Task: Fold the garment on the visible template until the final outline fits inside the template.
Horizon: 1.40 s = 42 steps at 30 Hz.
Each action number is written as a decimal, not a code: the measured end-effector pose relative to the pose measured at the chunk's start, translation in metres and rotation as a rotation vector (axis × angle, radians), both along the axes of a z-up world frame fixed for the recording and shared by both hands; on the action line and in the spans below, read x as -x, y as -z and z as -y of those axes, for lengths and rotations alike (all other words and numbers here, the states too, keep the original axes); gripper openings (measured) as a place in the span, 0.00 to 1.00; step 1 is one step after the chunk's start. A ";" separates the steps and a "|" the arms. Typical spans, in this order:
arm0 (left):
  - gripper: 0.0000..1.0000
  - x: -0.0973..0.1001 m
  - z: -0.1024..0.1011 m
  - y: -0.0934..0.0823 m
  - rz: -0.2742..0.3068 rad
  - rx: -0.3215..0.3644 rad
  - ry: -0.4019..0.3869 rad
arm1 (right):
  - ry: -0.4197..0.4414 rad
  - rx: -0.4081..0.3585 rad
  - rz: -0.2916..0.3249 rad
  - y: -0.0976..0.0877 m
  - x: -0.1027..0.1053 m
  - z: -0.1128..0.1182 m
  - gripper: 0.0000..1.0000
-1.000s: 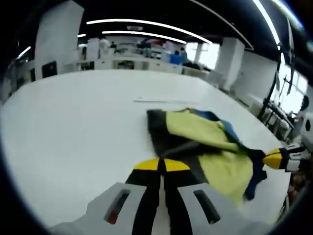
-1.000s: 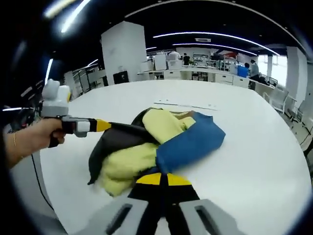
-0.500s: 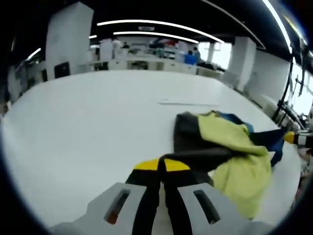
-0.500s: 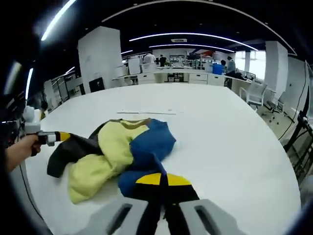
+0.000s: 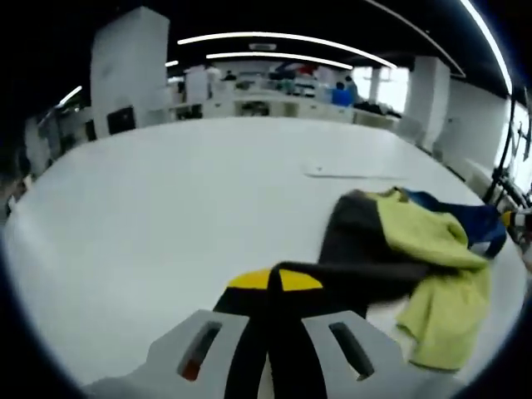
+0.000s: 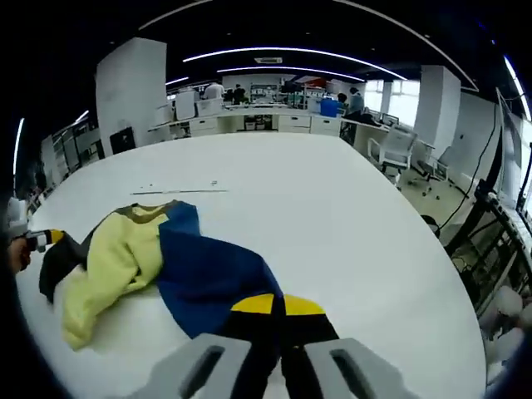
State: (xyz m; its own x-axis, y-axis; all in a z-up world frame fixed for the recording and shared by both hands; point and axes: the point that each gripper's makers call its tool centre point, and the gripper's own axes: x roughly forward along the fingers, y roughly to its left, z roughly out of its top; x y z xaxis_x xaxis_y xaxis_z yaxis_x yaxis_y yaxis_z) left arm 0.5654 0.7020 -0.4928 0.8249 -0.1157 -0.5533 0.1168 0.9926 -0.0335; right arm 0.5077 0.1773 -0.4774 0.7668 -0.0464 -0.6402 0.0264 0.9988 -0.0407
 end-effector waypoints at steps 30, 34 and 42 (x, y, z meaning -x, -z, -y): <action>0.00 -0.059 -0.058 0.013 -0.051 -0.163 -0.043 | 0.090 0.078 -0.144 0.030 -0.023 0.080 0.00; 0.00 -0.064 -0.066 0.016 -0.073 -0.192 -0.046 | 0.094 0.086 -0.156 0.031 -0.024 0.088 0.00; 0.00 -0.065 -0.078 0.020 -0.098 -0.216 -0.054 | 0.099 0.106 -0.180 0.036 -0.024 0.099 0.00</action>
State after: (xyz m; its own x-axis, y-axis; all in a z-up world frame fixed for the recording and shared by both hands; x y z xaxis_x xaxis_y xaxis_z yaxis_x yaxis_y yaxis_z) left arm 0.6303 0.7800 -0.5123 0.7680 0.0573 -0.6378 0.0695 0.9826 0.1720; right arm 0.5316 0.0779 -0.5139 0.6288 -0.1902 -0.7539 0.1072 0.9816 -0.1582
